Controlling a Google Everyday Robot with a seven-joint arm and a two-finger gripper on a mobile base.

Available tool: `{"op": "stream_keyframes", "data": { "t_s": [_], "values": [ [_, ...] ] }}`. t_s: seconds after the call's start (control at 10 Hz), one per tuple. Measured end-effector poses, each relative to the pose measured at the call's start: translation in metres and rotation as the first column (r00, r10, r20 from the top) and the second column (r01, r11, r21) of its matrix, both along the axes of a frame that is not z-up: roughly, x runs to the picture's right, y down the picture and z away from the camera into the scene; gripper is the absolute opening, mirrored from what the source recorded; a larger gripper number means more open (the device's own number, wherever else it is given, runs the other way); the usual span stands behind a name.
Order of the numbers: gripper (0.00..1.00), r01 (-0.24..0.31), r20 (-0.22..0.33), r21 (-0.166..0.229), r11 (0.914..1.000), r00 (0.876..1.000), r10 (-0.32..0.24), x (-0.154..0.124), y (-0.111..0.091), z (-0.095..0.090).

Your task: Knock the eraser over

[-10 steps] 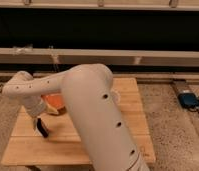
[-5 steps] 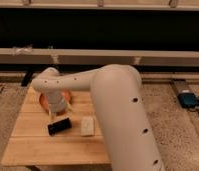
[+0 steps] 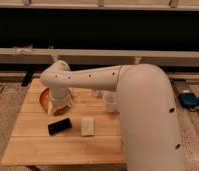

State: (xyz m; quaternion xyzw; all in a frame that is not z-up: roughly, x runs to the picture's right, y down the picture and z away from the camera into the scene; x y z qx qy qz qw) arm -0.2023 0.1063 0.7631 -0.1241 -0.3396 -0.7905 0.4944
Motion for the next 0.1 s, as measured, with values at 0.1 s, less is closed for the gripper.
{"op": "stream_keyframes", "data": {
  "t_s": [0.1],
  "values": [
    [0.80,-0.001,0.013,0.007,1.0000,1.000,0.001,-0.0007,-0.0032,-0.0015]
  ]
}}
